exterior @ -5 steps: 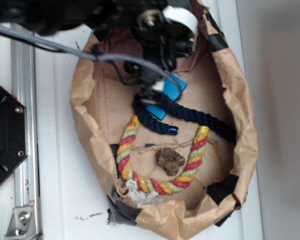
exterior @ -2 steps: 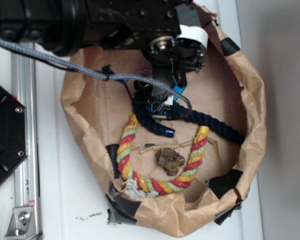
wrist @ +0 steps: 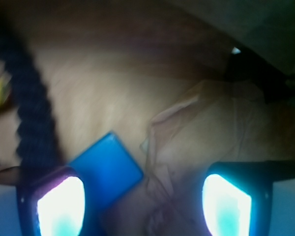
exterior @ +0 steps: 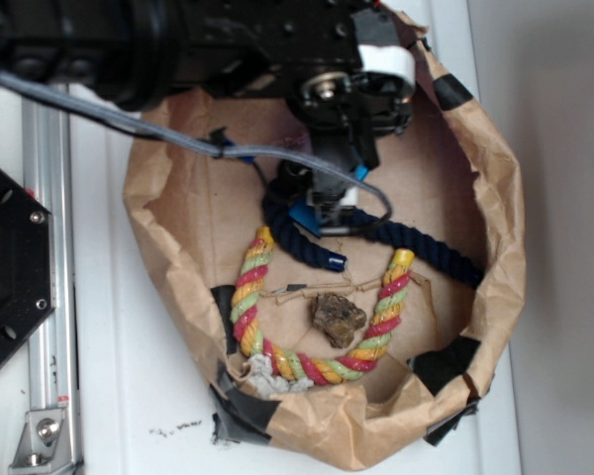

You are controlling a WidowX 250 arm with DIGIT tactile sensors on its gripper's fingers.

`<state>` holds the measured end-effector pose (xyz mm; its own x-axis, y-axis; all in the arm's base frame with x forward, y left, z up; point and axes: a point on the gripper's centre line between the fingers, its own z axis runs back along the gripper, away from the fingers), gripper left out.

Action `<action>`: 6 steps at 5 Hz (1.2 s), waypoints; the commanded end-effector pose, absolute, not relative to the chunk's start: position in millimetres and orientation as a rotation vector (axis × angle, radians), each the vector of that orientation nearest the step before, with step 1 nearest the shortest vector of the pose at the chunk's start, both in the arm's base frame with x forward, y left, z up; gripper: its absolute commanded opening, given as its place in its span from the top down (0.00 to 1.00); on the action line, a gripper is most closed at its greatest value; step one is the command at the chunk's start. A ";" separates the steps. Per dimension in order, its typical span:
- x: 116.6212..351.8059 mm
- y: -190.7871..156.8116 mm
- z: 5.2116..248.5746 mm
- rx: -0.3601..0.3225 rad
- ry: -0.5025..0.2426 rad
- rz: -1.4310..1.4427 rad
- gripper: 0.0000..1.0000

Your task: Grab the blue block.

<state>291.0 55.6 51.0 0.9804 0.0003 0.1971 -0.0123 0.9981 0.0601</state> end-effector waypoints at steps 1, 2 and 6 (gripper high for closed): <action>298.8 38.4 61.2 0.074 -0.265 0.447 0.00; 299.8 31.3 56.8 0.042 -0.237 0.506 0.00; 299.5 27.0 53.3 -0.015 -0.240 0.541 0.00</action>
<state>288.9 34.2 42.5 0.8512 0.4871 0.1953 -0.4847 0.8724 -0.0631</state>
